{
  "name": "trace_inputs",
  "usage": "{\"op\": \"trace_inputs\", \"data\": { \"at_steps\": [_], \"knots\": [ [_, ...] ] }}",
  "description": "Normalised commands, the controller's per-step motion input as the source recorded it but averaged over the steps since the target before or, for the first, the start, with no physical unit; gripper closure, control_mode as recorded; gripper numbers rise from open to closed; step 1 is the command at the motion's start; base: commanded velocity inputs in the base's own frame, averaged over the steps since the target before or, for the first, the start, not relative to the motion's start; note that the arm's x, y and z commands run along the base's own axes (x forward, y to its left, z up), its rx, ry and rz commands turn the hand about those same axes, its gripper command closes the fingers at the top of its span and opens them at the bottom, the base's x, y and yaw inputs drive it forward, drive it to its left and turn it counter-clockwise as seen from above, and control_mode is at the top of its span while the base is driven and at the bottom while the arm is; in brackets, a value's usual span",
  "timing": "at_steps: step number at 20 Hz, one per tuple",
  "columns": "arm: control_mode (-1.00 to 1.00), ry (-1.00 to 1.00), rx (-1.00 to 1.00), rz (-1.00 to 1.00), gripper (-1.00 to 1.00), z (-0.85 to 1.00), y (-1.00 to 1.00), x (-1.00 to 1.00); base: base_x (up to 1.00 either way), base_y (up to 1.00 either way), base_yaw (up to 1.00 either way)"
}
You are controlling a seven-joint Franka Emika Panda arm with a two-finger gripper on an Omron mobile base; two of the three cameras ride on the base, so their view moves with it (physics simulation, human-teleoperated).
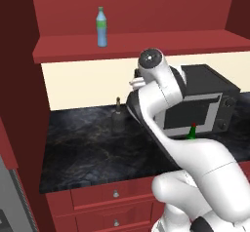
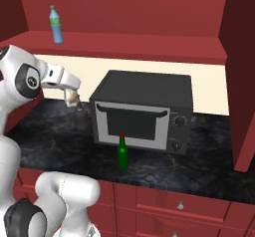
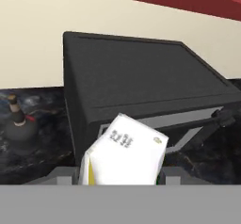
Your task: Sort all alcoholic drinks to one cabinet, and non-alcoholic drinks to the other.
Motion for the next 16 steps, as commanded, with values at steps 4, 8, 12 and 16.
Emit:
{"op": "trace_inputs", "data": {
  "at_steps": [4, 8, 12, 16],
  "knots": [
    [-1.0, -0.04, 0.04, 0.18, 1.0, 0.67, -0.01, 0.0, 0.0, 0.0, 0.0],
    [-1.0, -0.13, 0.03, 0.15, 1.0, 0.67, 0.0, 0.0, 0.0, 0.0, 0.0],
    [-1.0, -0.11, 0.02, 0.12, 1.0, 0.64, 0.0, 0.0, 0.0, 0.0, 0.0],
    [-1.0, -0.1, 0.0, 0.12, 1.0, 0.57, 0.0, 0.0, 0.0, 0.0, 0.0]
  ]
}}
